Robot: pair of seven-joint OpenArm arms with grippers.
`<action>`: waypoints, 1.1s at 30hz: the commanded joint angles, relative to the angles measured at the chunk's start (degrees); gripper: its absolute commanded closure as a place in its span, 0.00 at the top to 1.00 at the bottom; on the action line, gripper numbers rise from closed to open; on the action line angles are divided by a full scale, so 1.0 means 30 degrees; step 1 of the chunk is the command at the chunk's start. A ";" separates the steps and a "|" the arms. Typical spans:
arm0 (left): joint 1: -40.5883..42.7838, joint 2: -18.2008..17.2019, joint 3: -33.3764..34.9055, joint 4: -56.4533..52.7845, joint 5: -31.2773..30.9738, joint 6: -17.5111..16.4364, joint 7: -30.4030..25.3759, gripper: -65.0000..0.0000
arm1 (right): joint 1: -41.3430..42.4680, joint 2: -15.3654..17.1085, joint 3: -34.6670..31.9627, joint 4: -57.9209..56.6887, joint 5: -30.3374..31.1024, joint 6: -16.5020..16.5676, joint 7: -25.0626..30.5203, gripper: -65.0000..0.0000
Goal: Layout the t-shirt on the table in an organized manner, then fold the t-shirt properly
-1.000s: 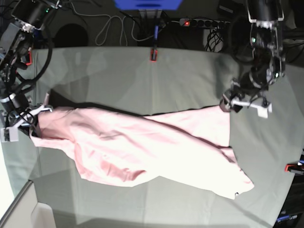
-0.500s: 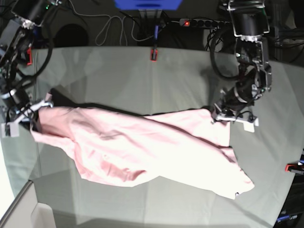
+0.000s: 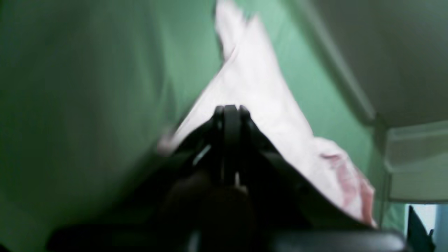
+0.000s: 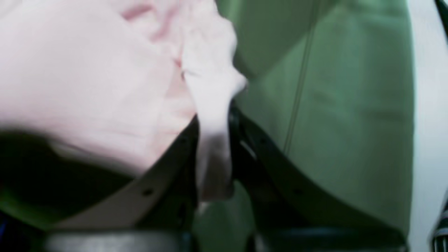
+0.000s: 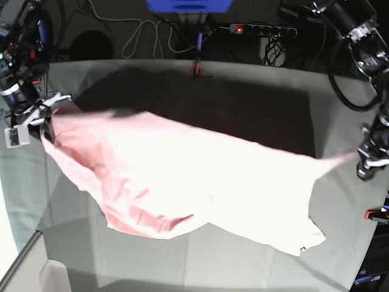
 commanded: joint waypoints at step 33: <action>-2.2292 -0.2370 1.3477 -1.5535 0.2263 -0.0048 -0.3449 0.00 | 1.7009 0.4809 -0.2875 -0.9020 -0.4531 0.0077 0.0316 0.00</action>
